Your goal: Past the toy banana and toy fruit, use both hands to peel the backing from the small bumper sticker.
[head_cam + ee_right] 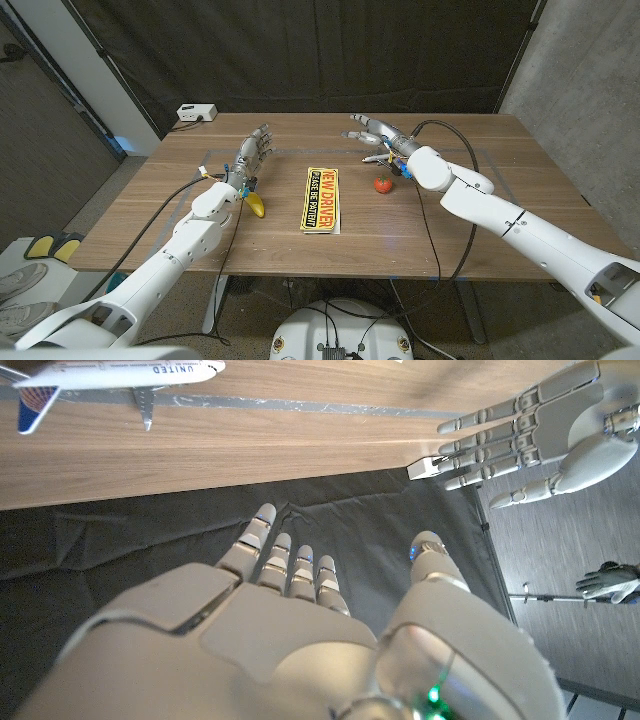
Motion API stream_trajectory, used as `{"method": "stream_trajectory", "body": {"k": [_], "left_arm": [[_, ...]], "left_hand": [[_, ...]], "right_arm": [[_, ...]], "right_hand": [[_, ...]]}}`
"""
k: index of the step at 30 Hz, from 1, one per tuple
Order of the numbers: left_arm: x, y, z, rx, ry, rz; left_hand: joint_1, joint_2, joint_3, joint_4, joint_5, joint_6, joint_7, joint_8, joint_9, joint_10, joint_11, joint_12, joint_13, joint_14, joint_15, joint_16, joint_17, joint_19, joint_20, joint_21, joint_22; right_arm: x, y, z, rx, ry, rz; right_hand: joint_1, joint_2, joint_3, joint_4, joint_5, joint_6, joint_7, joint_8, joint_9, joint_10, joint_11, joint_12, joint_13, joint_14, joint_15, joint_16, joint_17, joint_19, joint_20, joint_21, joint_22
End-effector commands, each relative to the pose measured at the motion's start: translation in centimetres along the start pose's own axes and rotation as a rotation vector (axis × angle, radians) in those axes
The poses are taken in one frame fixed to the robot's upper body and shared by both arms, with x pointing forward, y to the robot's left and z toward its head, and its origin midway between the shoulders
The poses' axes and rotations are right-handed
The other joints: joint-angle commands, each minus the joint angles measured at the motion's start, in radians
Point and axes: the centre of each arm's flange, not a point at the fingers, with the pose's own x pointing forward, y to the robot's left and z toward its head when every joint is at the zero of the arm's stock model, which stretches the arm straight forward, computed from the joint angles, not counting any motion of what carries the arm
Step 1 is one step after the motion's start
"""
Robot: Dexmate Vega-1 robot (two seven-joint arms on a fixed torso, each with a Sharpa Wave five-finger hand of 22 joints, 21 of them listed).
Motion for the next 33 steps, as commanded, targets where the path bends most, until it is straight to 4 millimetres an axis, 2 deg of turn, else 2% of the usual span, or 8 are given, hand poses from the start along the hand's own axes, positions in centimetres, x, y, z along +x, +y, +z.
{"method": "stream_trajectory", "body": {"k": [1, 14, 21, 31, 33], "left_arm": [[0.2, -0.2, 0.1, 0.003, 0.001, -0.006], [0.7, -0.4, 0.3, 0.009, 0.004, -0.011], [0.9, -0.4, 0.4, 0.010, 0.004, -0.011], [1.2, -0.3, 0.3, 0.008, 0.006, -0.013], [1.3, -0.3, 0.3, 0.014, 0.008, -0.013]], "left_hand": [[-0.005, 0.000, 0.005, -0.005, 0.001, -0.003, -0.001, 0.006, 0.003, 0.001, 0.005, 0.000, 0.002, 0.001, 0.010, 0.007, 0.001, -0.003, 0.002, -0.003, 0.002], [-0.006, 0.000, 0.005, -0.007, 0.001, -0.001, -0.002, 0.007, 0.003, 0.003, 0.005, 0.000, 0.001, 0.001, 0.010, 0.008, 0.001, -0.004, 0.002, -0.004, 0.002], [-0.006, -0.001, 0.005, -0.008, 0.001, -0.001, -0.001, 0.006, 0.003, 0.003, 0.004, 0.000, 0.001, 0.002, 0.010, 0.008, 0.001, -0.005, 0.002, -0.004, 0.002], [-0.007, -0.001, 0.005, -0.009, 0.001, -0.002, 0.000, 0.006, 0.003, 0.001, 0.005, -0.001, 0.000, 0.003, 0.011, 0.008, 0.001, -0.005, 0.002, -0.005, 0.002], [-0.007, -0.001, 0.005, -0.009, 0.001, -0.001, -0.001, 0.006, 0.003, 0.002, 0.004, -0.001, 0.000, 0.003, 0.012, 0.008, 0.001, -0.004, 0.002, -0.005, 0.002]], "right_arm": [[0.9, 1.2, 1.0, -0.097, 0.018, 0.065], [2.3, 2.9, 1.1, -0.209, 0.049, 0.124], [2.9, 3.5, 1.1, -0.261, 0.061, 0.158], [3.3, 4.6, 2.1, -0.335, 0.054, 0.201], [3.4, 4.9, 2.2, -0.336, 0.043, 0.221]], "right_hand": [[0.013, -0.005, -0.001, 0.000, -0.004, 0.002, 0.000, -0.002, 0.001, -0.003, 0.003, 0.003, 0.003, -0.007, 0.000, -0.002, -0.001, -0.002, 0.003, -0.003, 0.001], [0.016, -0.016, -0.006, 0.004, -0.004, 0.006, 0.001, -0.003, 0.002, -0.011, 0.002, 0.001, 0.002, -0.022, 0.004, -0.008, -0.002, -0.011, 0.002, -0.012, 0.002], [0.015, -0.021, -0.010, 0.006, -0.003, 0.007, 0.001, -0.003, 0.003, -0.012, 0.004, 0.001, 0.002, -0.023, 0.004, -0.008, -0.001, -0.011, -0.007, -0.015, 0.002], [0.020, -0.023, -0.012, 0.008, 0.000, -0.002, -0.003, -0.008, 0.003, -0.021, -0.002, -0.001, 0.002, -0.022, -0.002, -0.007, -0.002, -0.009, -0.005, -0.020, 0.002], [0.029, -0.022, -0.010, 0.007, 0.002, -0.006, -0.003, -0.010, 0.004, -0.024, -0.002, -0.002, 0.002, -0.022, -0.003, -0.006, -0.002, -0.002, -0.023, -0.020, 0.002]]}}
